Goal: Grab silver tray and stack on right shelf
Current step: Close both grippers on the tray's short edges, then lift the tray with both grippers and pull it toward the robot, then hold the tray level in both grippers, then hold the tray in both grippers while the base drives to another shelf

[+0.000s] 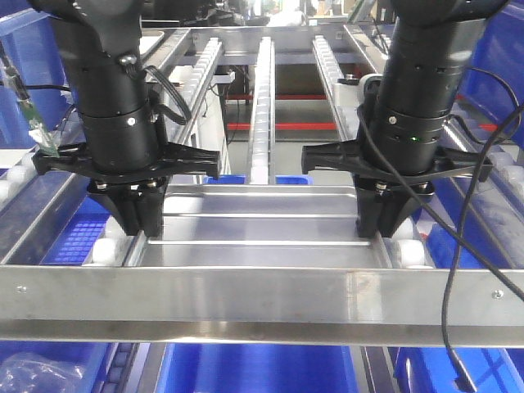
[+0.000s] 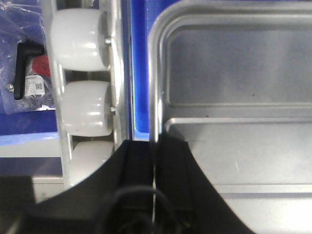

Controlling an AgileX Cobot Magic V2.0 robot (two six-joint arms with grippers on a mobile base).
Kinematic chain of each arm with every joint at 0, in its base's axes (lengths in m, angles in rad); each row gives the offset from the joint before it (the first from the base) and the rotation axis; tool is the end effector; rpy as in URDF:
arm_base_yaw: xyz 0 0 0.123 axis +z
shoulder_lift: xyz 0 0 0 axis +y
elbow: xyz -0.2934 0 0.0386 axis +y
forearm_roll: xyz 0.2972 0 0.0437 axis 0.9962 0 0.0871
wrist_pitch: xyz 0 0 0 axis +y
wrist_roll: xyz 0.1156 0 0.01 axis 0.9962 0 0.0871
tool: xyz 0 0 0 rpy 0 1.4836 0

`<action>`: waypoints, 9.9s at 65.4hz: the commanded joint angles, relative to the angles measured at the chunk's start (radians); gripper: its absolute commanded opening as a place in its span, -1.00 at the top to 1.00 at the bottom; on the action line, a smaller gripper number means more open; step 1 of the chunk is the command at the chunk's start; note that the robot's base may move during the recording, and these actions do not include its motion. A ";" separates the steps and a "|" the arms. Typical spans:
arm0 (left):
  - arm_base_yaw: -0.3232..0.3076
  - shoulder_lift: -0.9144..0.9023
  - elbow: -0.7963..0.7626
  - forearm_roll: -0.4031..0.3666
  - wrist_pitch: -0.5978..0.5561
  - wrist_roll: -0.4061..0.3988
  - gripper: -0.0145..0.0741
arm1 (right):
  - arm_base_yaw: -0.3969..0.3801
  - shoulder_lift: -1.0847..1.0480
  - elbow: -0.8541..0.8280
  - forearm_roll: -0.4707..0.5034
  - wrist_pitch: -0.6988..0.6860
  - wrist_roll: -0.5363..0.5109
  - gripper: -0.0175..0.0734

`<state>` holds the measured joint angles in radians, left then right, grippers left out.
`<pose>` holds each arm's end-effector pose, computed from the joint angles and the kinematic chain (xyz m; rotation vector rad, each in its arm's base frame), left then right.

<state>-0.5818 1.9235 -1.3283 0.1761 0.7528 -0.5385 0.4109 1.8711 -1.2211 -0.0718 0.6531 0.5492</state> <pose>0.3786 -0.2324 0.1451 0.2146 2.7968 -0.0654 0.3935 0.1659 0.1381 0.1246 2.7949 0.1648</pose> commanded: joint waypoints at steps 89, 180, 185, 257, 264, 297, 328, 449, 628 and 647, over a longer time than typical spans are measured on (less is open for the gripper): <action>-0.151 -0.514 0.211 -0.067 0.213 -0.145 0.88 | 0.199 -0.472 0.113 -0.066 0.286 0.321 0.48; -0.666 -0.785 0.380 0.087 0.479 -0.652 0.88 | 0.744 -0.764 0.305 -0.232 0.573 0.791 0.48; -0.666 -0.785 0.380 0.087 0.481 -0.652 0.88 | 0.744 -0.764 0.305 -0.232 0.579 0.791 0.48; -0.666 -0.785 0.380 0.087 0.583 -0.652 0.88 | 0.744 -0.764 0.305 -0.232 0.591 0.791 0.48; -0.666 -0.785 0.380 0.087 0.583 -0.652 0.88 | 0.744 -0.764 0.305 -0.232 0.591 0.791 0.48; -0.666 -0.785 0.380 0.087 0.583 -0.652 0.88 | 0.744 -0.764 0.305 -0.232 0.591 0.791 0.48; -0.666 -0.785 0.380 0.087 0.583 -0.652 0.88 | 0.744 -0.764 0.305 -0.232 0.594 0.791 0.48; -0.666 -0.785 0.380 0.087 0.583 -0.652 0.88 | 0.744 -0.764 0.305 -0.232 0.638 0.791 0.48; -0.666 -0.785 0.380 0.087 0.583 -0.652 0.88 | 0.744 -0.764 0.304 -0.232 0.638 0.791 0.48; -0.666 -0.785 0.380 0.087 0.583 -0.652 0.88 | 0.744 -0.764 0.304 -0.232 0.638 0.791 0.48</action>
<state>-1.2423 1.1617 -0.9276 0.2339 1.1885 -1.1938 1.1590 1.1293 -0.8897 -0.2512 1.1901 1.3389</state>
